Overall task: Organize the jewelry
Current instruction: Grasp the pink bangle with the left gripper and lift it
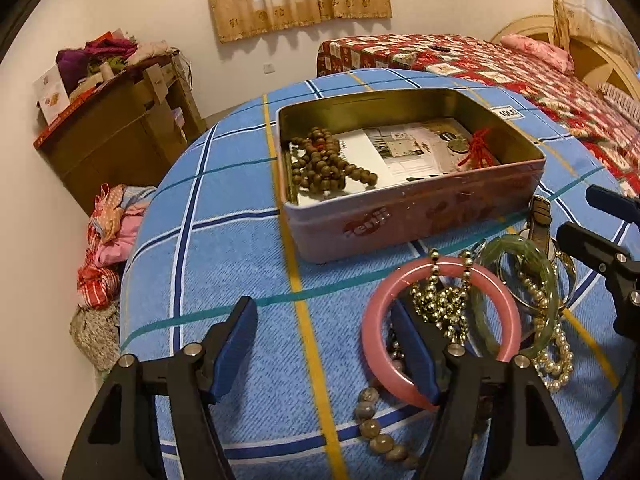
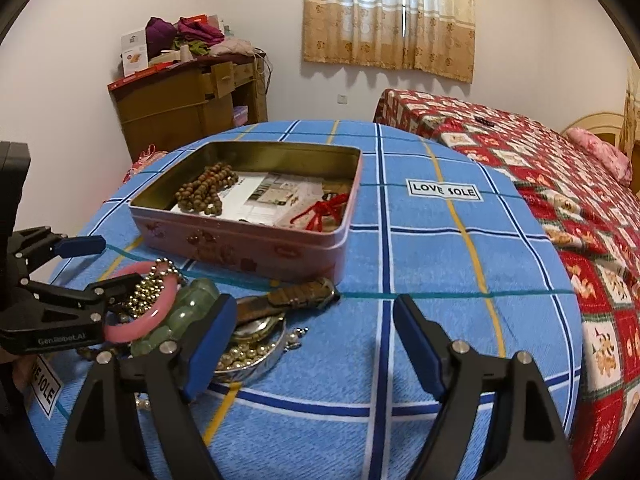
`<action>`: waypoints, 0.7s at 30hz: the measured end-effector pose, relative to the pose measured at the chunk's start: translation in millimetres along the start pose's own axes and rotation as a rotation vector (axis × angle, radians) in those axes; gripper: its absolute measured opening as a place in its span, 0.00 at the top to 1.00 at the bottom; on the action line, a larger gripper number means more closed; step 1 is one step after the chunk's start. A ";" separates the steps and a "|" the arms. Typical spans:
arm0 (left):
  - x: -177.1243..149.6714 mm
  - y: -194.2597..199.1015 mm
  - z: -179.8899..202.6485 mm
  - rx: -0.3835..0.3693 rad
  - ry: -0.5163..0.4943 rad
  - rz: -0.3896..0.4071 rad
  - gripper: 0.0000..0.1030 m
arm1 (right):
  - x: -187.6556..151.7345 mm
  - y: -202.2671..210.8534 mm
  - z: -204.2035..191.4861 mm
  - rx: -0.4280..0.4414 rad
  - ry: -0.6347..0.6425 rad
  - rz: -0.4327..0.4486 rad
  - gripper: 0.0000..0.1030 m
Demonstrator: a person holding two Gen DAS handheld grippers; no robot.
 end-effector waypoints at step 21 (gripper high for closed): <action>32.2 49.6 -3.6 -0.129 0.075 0.081 0.90 | -3.3 0.5 -0.1 -0.011 -0.011 0.006 0.15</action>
Point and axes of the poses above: each gripper's, at about its wrist camera, not at the fingertips, and y roughly against the way its jaws point, z to its right, x to its top, the point moved 8 cm from there along -y, roughly the way its jaws point, and after that the axes turned 13 degrees about y, right-handed, at the moved point
